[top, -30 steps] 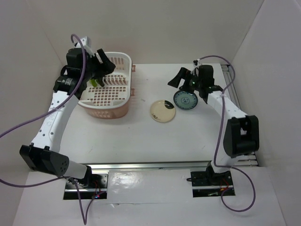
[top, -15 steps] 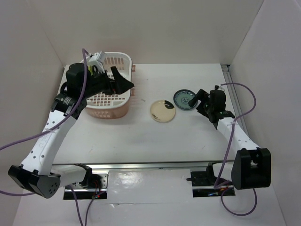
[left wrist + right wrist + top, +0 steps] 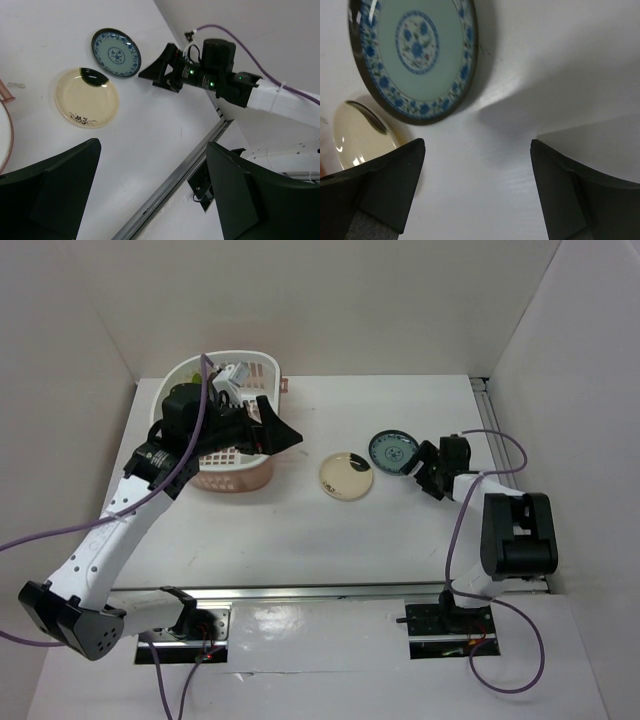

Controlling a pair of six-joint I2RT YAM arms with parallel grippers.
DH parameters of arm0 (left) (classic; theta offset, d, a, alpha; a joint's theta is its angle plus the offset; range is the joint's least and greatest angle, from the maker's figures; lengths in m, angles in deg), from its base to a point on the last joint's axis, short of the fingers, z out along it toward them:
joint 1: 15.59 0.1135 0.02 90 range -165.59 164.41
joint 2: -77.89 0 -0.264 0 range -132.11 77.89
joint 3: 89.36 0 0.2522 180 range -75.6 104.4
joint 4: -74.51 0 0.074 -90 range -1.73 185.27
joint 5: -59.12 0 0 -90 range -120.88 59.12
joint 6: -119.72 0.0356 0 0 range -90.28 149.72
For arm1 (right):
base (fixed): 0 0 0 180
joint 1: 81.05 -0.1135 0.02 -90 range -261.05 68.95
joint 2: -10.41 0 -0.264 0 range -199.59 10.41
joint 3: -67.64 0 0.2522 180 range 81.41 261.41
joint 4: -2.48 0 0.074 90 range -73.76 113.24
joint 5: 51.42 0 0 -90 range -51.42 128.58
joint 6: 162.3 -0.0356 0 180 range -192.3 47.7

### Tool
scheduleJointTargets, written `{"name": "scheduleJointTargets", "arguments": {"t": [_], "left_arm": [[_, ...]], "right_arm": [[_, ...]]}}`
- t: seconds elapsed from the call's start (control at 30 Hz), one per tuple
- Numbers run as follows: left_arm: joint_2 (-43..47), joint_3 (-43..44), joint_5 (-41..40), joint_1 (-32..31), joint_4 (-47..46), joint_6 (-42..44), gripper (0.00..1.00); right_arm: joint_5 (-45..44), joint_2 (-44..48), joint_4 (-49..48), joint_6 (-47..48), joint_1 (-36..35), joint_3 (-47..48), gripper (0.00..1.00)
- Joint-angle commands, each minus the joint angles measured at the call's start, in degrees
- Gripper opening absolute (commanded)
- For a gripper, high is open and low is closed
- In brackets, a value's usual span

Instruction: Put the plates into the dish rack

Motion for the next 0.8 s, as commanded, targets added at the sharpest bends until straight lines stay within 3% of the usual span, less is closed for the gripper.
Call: {"name": "scheduleJointTargets", "arguments": {"t": [0.0, 0.2, 0.5, 0.6, 0.77], "left_arm": [[-0.6, 0.3, -0.8, -1.0, -1.9, 0.5, 1.00], [-0.6, 2.0, -3.9, -2.9, 0.0, 4.1, 1.00], [-0.6, 2.6, -3.1, -3.4, 0.0, 4.6, 1.00], [-1.1, 2.6, -3.1, -3.4, 0.0, 4.6, 1.00], [-1.6, 2.6, -2.6, -3.4, 0.0, 4.6, 1.00]], "right_arm": [[1.3, -4.1, -6.1, -0.3, 1.0, 4.2, 0.92], [3.7, -11.9, -6.6, -0.3, 2.2, 9.0, 0.85], [6.4, -16.1, -8.2, -2.9, 5.8, 7.9, 0.72], [6.9, -17.6, -6.4, -2.9, 5.8, 9.6, 0.60], [6.9, -20.4, -4.1, -2.9, 6.4, 11.4, 0.57]]}}
